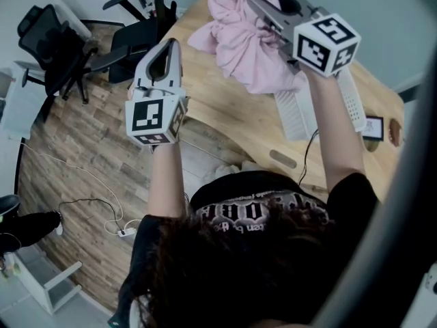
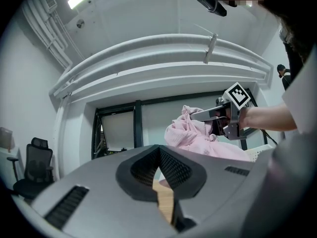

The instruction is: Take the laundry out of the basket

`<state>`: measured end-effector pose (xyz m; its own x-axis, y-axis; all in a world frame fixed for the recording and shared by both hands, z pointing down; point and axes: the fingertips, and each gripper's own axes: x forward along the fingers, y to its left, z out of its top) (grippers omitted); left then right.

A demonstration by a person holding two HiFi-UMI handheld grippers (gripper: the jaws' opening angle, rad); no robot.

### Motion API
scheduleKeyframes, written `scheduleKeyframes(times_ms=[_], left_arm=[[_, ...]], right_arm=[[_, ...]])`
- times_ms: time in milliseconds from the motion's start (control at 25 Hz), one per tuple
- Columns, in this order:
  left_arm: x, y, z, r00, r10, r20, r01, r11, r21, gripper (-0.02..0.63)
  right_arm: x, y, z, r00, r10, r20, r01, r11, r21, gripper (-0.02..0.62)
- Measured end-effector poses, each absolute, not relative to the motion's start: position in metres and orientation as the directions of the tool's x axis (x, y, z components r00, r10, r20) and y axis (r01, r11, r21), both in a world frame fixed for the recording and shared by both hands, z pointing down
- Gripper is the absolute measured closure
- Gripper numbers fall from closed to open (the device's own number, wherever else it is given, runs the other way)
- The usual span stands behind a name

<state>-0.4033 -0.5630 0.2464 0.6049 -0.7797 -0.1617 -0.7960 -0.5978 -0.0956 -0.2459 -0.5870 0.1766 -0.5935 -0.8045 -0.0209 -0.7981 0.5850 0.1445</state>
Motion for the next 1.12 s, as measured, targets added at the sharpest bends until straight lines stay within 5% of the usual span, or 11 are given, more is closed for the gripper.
scheduleKeyframes(times_ms=[480,720,1120], left_arm=[[-0.38,-0.586,0.266,0.556,-0.82,-0.136,-0.831,-0.547,-0.099,0.606],[-0.445,-0.587,0.265,0.543,-0.828,-0.141,-0.839,-0.541,-0.056,0.606],[-0.474,-0.581,0.278,0.501,-0.856,-0.13,-0.865,-0.501,-0.035,0.606]], right_arm=[[-0.239,-0.617,0.213,-0.659,-0.749,-0.07,-0.752,0.658,0.041,0.509],[-0.316,-0.618,0.227,-0.675,-0.734,-0.074,-0.733,0.679,-0.045,0.511],[-0.35,-0.614,0.275,-0.69,-0.724,-0.025,-0.72,0.689,-0.085,0.512]])
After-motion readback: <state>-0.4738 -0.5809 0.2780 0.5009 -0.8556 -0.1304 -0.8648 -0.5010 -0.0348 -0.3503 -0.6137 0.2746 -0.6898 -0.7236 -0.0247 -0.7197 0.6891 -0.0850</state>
